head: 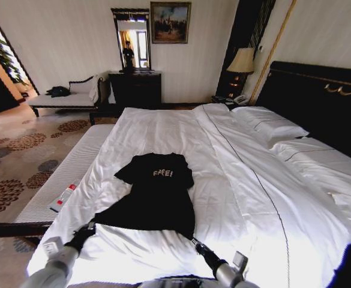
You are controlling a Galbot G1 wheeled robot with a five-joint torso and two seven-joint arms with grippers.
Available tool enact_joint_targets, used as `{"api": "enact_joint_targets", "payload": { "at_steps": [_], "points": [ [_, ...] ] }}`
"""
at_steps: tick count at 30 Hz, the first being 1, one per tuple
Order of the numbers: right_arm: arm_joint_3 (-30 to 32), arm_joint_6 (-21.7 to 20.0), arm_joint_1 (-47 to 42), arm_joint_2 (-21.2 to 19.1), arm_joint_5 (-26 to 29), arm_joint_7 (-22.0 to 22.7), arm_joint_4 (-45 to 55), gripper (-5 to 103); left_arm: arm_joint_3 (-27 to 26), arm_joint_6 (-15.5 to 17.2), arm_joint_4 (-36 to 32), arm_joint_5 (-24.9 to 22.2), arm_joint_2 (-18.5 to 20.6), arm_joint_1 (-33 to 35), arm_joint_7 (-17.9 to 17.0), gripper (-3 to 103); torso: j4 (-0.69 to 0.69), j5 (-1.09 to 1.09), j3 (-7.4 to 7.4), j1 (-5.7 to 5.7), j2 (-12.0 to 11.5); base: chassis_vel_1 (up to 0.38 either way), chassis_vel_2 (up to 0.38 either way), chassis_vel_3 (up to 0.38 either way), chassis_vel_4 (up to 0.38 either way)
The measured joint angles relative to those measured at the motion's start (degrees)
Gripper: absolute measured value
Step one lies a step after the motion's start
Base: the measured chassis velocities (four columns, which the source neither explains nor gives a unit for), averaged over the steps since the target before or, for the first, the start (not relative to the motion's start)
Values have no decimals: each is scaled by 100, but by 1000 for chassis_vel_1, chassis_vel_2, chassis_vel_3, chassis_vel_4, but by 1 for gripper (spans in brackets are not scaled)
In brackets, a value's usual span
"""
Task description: Fold the clothes on the bed.
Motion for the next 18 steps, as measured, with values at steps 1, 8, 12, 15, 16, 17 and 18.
{"api": "enact_joint_targets", "payload": {
  "at_steps": [1,8,12,15,16,17,18],
  "points": [
    [30,-76,-23,-14,19,35,37,0,-21,-5,-16,1,-2,31,0,0,0,-1,0,0,0,0,0,0,0],
    [444,-998,-390,-206,178,550,529,0,-61,-98,-399,422,-277,693,-168,0,0,0,0,0,0,0,0,0,0],
    [415,-1056,-442,-208,43,625,568,0,48,-257,-407,750,-427,1112,-188,0,1,2,0,0,1,0,0,0,0],
    [377,-1059,-434,-206,-44,626,534,0,31,-312,-361,757,-435,1219,-186,0,0,0,-1,0,0,0,0,0,0],
    [356,-1060,-425,-203,-74,627,511,0,13,-334,-350,768,-436,1261,-187,0,0,0,-1,0,0,0,0,0,0],
    [335,-1060,-417,-197,-100,626,494,0,5,-352,-347,777,-438,1300,-186,0,0,0,-1,0,0,0,0,0,0],
    [324,-1060,-414,-193,-112,627,486,0,5,-357,-345,782,-440,1313,-186,0,0,0,-1,0,0,0,0,0,0]
  ]
}}
